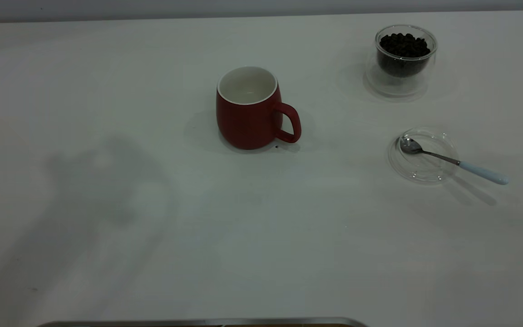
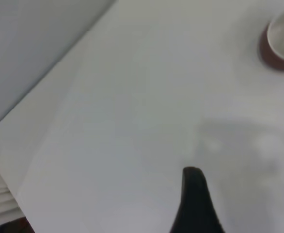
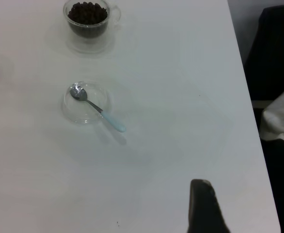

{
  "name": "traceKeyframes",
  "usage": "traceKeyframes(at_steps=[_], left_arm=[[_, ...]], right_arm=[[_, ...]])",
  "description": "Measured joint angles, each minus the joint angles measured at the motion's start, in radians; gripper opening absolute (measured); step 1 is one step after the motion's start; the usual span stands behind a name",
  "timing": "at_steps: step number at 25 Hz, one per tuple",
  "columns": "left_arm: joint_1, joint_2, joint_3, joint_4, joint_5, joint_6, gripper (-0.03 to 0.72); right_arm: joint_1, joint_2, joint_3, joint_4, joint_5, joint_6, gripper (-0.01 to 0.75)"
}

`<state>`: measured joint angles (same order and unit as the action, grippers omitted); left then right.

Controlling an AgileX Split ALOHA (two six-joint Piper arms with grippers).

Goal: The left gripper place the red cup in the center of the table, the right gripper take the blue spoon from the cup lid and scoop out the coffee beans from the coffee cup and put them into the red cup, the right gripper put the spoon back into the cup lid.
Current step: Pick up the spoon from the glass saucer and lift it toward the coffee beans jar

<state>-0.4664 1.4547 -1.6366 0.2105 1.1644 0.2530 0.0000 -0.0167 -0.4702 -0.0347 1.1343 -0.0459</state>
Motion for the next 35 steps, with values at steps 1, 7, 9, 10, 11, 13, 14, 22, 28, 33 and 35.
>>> traceKeyframes(at_steps=[1, 7, 9, 10, 11, 13, 14, 22, 28, 33, 35], left_arm=[[0.000, -0.030, 0.011, 0.001, 0.000, -0.017, 0.588], [0.000, -0.243, 0.210, 0.001, 0.000, -0.155, 0.588], [0.000, -0.342, 0.305, 0.001, 0.000, -0.189, 0.588], [0.000, -0.386, 0.359, 0.001, 0.000, -0.202, 0.588], [0.000, -0.439, 0.405, 0.001, 0.000, -0.213, 0.588], [0.000, -0.544, 0.514, 0.000, 0.000, -0.243, 0.588], [0.000, -0.588, 0.566, -0.002, 0.000, -0.259, 0.588], [0.003, -0.970, 0.860, -0.002, 0.000, -0.370, 0.588], [0.148, -1.169, 1.018, -0.039, 0.000, -0.392, 0.588], [0.338, -1.256, 1.078, -0.078, -0.006, -0.392, 0.588], [0.399, -1.285, 1.099, -0.109, -0.006, -0.371, 0.588]], right_arm=[[0.000, 0.000, 0.000, 0.000, 0.000, 0.000, 0.477], [0.000, 0.000, 0.000, 0.000, 0.000, 0.000, 0.477], [0.000, 0.000, 0.000, 0.000, 0.000, 0.000, 0.477], [0.000, 0.000, 0.000, 0.000, 0.000, 0.000, 0.477], [0.000, 0.000, 0.000, 0.000, 0.000, 0.000, 0.477], [0.000, 0.000, 0.000, 0.000, 0.000, 0.000, 0.477], [0.000, 0.000, 0.000, 0.000, 0.000, 0.000, 0.477], [0.000, 0.000, 0.000, 0.000, 0.000, 0.000, 0.477], [0.000, 0.000, 0.000, 0.000, 0.000, 0.000, 0.477], [0.000, 0.000, 0.000, 0.000, 0.000, 0.000, 0.477], [0.000, 0.000, 0.000, 0.000, 0.000, 0.000, 0.477]])
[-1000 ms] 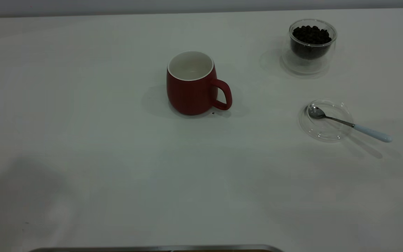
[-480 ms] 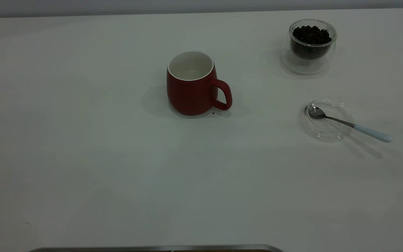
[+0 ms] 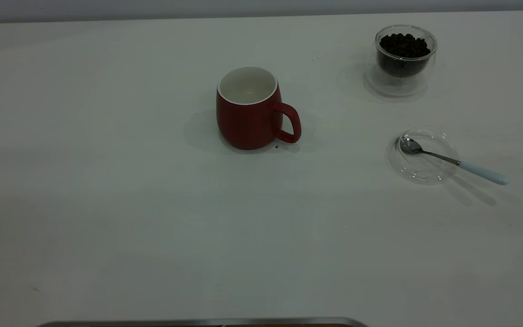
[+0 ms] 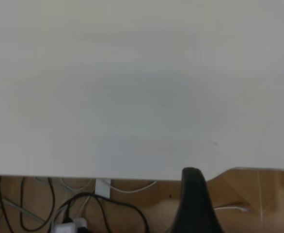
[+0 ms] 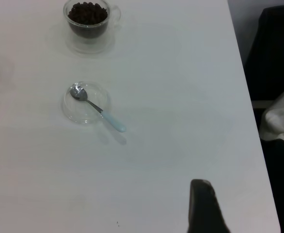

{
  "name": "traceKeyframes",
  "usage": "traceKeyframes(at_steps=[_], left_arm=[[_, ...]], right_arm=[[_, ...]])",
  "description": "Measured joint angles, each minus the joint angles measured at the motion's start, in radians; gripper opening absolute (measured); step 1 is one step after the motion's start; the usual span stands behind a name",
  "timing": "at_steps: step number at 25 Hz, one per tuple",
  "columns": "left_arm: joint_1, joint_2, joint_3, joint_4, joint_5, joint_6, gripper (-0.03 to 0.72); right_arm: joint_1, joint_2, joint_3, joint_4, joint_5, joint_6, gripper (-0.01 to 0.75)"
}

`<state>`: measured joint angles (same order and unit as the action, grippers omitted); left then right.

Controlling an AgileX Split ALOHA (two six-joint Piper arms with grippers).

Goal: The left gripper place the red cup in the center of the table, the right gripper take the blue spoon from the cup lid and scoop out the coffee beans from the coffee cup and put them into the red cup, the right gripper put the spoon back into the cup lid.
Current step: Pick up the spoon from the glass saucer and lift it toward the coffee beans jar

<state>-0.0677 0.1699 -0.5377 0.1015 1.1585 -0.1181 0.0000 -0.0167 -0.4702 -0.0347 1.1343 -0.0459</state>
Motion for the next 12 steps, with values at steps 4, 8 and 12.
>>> traceKeyframes(at_steps=[4, 8, 12], left_arm=[[0.061, -0.069, 0.034, -0.053, -0.005, 0.078, 0.588], [0.065, -0.134, 0.051, -0.061, -0.018, 0.091, 0.588], [0.065, -0.177, 0.052, -0.060, -0.021, 0.090, 0.588]], right_arm=[[0.000, 0.000, 0.000, 0.000, 0.000, 0.000, 0.477], [0.000, 0.000, 0.000, 0.000, 0.000, 0.000, 0.477], [0.000, 0.000, 0.000, 0.000, 0.000, 0.000, 0.477]])
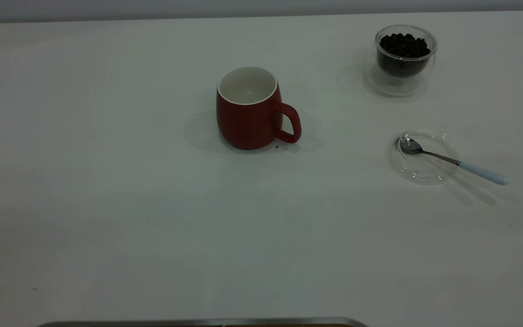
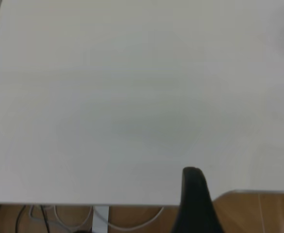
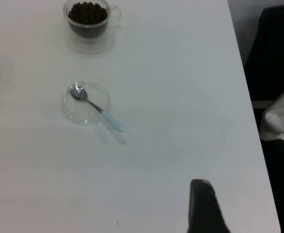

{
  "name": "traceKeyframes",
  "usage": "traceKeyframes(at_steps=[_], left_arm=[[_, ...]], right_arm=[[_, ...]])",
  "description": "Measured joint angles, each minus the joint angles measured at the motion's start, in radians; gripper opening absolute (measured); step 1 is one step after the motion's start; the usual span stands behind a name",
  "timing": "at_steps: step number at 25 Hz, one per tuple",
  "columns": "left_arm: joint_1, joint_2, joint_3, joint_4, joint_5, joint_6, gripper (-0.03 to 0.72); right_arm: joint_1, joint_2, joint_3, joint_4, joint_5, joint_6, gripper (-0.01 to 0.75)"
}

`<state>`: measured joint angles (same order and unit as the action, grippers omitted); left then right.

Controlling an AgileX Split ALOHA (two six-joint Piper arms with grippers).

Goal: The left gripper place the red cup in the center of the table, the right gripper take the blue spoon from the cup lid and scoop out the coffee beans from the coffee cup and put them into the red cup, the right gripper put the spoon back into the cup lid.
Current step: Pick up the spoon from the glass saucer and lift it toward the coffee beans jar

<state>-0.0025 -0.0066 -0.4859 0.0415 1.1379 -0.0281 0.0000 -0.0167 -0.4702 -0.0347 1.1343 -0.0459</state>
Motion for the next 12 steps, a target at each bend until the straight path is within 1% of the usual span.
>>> traceKeyframes(at_steps=[12], left_arm=[[0.000, -0.012, 0.000, 0.000, 0.000, -0.003, 0.588]], right_arm=[[0.000, 0.000, 0.000, 0.000, 0.000, 0.000, 0.477]])
